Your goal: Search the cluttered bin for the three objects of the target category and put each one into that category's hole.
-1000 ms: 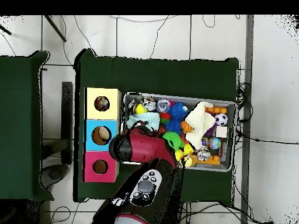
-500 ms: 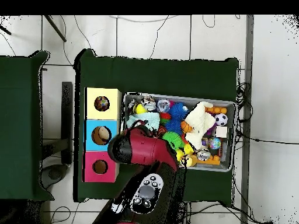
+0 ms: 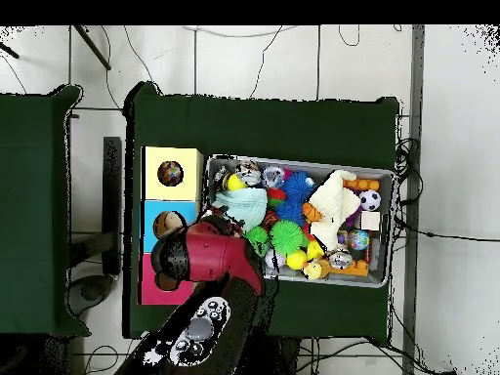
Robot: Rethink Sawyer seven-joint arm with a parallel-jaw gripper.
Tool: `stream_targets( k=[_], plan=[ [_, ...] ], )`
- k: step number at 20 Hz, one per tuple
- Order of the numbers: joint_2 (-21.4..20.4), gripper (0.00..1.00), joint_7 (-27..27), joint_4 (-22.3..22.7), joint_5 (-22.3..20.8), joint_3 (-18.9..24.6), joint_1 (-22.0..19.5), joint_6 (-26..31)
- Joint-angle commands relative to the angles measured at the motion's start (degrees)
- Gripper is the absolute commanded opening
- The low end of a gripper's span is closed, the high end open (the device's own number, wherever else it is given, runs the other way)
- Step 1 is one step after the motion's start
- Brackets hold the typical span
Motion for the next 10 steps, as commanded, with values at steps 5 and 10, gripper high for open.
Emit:
stream_targets(
  k=[5, 10],
  plan=[
    [2.14, 1.00, 10.85, 2.98, 3.90, 5.65, -3.69, -6.13],
    [3.81, 1.00, 10.32, 2.26, 2.35, 4.62, -4.76, -12.42]
  ],
)
